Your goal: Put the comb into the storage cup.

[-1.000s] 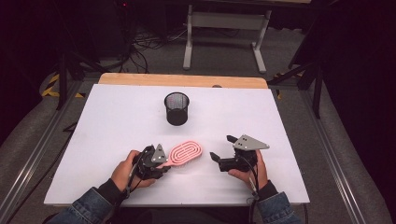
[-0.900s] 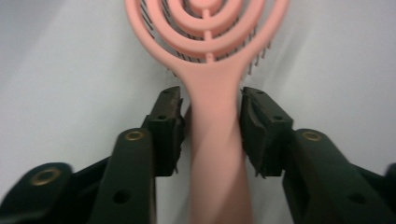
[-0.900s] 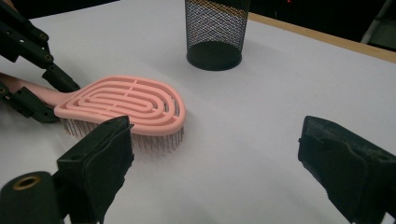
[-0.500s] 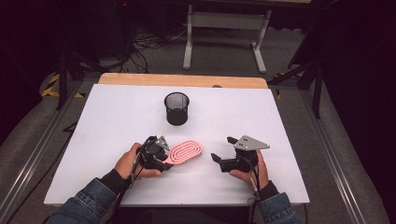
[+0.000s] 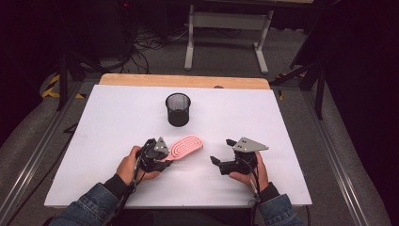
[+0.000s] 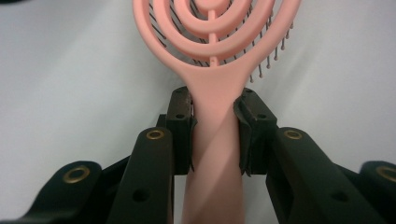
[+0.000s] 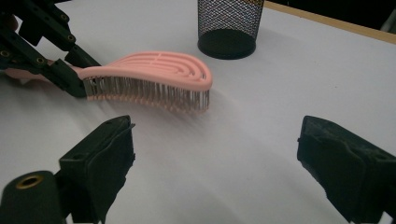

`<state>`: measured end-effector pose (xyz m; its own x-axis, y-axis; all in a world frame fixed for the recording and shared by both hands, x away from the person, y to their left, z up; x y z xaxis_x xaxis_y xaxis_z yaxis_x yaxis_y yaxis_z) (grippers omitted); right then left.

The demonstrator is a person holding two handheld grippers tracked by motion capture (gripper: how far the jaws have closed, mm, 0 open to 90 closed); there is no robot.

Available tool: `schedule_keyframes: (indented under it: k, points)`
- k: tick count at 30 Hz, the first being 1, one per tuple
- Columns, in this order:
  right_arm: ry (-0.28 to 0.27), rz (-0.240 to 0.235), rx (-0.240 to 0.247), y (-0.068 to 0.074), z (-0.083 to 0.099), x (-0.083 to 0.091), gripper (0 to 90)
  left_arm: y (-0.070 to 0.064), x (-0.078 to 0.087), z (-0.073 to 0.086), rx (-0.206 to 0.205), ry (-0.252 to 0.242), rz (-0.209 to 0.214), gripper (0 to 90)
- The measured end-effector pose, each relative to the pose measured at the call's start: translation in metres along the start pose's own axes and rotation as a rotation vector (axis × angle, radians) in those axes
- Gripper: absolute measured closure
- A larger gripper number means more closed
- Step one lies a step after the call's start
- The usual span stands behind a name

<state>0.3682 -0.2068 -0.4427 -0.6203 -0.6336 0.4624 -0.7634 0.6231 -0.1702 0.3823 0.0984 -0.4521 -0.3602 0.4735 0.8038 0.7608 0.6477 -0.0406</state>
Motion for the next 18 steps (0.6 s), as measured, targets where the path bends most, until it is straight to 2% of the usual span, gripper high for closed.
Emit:
schedule_keyframes:
  k: [2,3,4,5,6,7,8,9,12,13,16,17,18]
  points:
    - [-0.021,-0.012,-0.026,0.001,-0.002,-0.001,10.8,-0.002,0.005,0.000,-0.010,-0.059,-0.041,70.3]
    - [-0.021,-0.012,-0.026,0.001,-0.002,-0.001,10.8,-0.002,0.005,0.000,-0.010,-0.059,-0.041,70.3]
    - [-0.033,-0.018,-0.042,0.001,-0.004,-0.002,10.7,-0.002,0.008,0.000,-0.016,-0.081,-0.061,70.3]
    - [-0.058,-0.047,-0.083,0.001,-0.006,-0.005,10.3,-0.003,0.010,0.000,-0.017,-0.094,-0.069,70.4]
    - [-0.069,-0.059,-0.113,0.002,-0.007,-0.007,10.2,-0.005,0.013,0.000,-0.024,-0.134,-0.098,70.4]
    - [-0.072,-0.068,-0.134,0.002,-0.009,-0.010,9.5,-0.005,0.015,-0.001,-0.027,-0.157,-0.106,70.4]
    - [-0.076,-0.080,-0.147,0.002,-0.011,-0.012,8.6,-0.005,0.015,-0.001,-0.027,-0.157,-0.106,70.4]
    - [-0.076,-0.080,-0.147,0.002,-0.011,-0.012,8.6,-0.006,0.016,0.000,-0.032,-0.178,-0.118,70.4]
    - [-0.127,-0.104,-0.200,0.003,-0.023,-0.018,7.7,-0.009,0.021,0.000,-0.048,-0.246,-0.143,70.5]
    - [-0.127,-0.104,-0.200,0.003,-0.023,-0.018,7.7,-0.009,0.021,0.000,-0.048,-0.246,-0.143,70.6]
    - [-0.159,-0.142,-0.256,0.006,-0.032,-0.028,7.1,-0.010,0.022,0.000,-0.058,-0.273,-0.152,70.6]
    - [-0.158,-0.164,-0.268,0.009,-0.037,-0.034,6.8,-0.011,0.023,0.001,-0.063,-0.290,-0.164,70.7]
    - [-0.157,-0.166,-0.272,0.011,-0.039,-0.037,6.8,-0.011,0.023,0.001,-0.062,-0.295,-0.156,70.7]
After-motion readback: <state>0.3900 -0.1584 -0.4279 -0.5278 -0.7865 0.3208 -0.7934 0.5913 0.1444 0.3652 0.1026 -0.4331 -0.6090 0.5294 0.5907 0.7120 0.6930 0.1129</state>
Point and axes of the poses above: each handheld gripper's, and its own axes: x roughly backward along the jaws, z roughly out of its underside, y roughly to its left, the point moved 1 cm from there along -x, roughly forward along the jaws, and after that the axes turned 10 degrees about x, right-handed, at the moved point
